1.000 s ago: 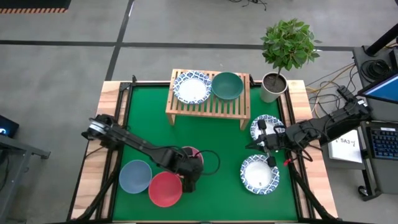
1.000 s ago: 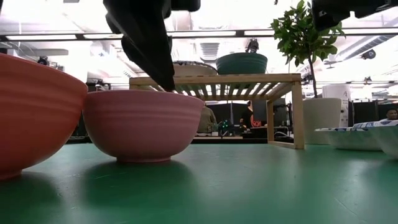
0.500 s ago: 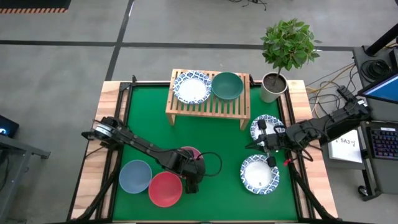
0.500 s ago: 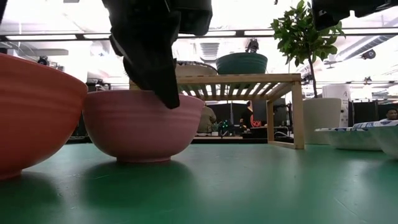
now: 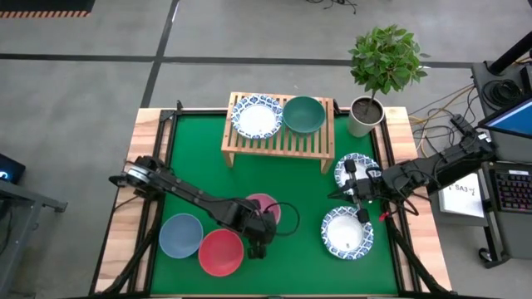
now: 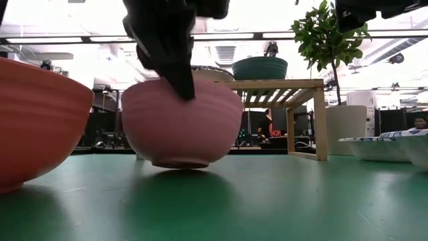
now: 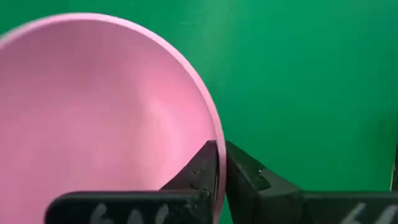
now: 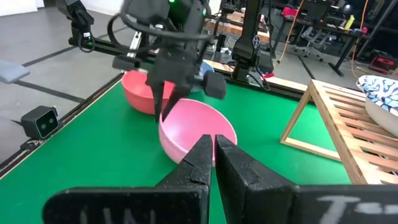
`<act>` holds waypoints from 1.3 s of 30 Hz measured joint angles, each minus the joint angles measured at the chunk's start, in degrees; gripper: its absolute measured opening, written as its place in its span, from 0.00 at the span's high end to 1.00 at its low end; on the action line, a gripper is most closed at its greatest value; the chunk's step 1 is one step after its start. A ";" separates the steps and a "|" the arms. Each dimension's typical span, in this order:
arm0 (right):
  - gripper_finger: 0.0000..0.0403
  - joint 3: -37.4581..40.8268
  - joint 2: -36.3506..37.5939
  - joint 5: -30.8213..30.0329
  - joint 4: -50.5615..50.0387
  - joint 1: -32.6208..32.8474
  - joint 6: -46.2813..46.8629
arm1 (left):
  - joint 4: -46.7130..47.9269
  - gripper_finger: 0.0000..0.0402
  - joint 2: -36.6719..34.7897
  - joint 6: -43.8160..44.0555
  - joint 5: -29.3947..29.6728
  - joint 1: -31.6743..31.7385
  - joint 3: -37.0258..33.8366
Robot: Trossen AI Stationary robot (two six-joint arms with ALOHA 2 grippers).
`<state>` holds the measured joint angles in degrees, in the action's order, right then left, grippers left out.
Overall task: Place and stack bowls onto a shelf
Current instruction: Stack the pink bowl on top of the green bowl on the shelf
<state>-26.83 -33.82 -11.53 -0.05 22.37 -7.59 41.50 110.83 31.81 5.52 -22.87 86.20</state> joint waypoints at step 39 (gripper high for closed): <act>0.98 0.00 0.00 -0.02 -0.09 0.00 -0.09 | 12.25 1.00 -0.17 -61.11 0.68 28.71 43.21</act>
<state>-26.83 -33.82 -11.55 -0.15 22.37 -7.68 53.75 110.65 -29.30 6.20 5.83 129.41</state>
